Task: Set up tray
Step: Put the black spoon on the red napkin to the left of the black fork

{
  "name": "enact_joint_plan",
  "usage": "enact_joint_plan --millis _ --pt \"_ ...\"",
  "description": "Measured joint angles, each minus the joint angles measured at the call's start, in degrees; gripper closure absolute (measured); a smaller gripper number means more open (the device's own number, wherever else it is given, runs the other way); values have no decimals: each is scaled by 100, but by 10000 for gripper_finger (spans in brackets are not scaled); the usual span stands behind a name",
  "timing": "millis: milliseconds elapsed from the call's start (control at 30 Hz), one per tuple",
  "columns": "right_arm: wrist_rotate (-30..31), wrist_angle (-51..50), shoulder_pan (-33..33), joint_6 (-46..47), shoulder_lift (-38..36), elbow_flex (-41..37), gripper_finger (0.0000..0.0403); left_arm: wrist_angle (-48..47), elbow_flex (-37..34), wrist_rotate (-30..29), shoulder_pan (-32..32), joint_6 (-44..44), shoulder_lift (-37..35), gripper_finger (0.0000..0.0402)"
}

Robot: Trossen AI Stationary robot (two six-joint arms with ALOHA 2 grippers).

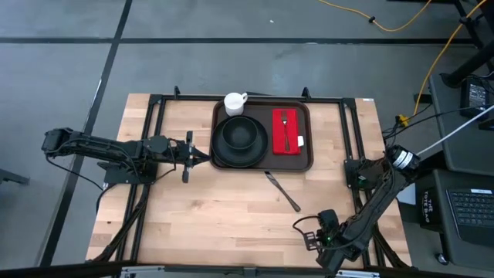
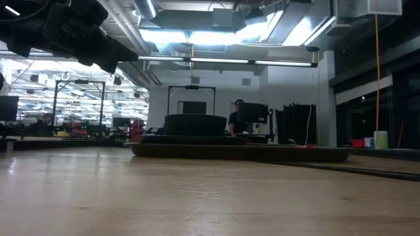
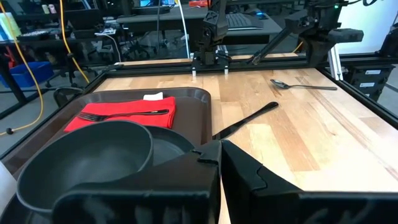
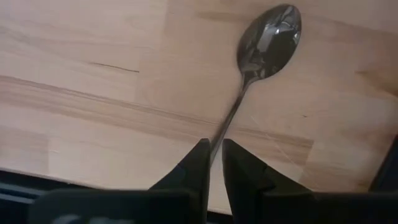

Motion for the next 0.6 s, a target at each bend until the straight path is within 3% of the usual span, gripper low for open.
enact_joint_plan --millis 400,600 --pt "-8 -33 -7 -20 0 0 352 2 0 0 2 0 0 395" --pt "-459 -51 -37 -12 0 0 319 2 0 0 1 -4 0 393"
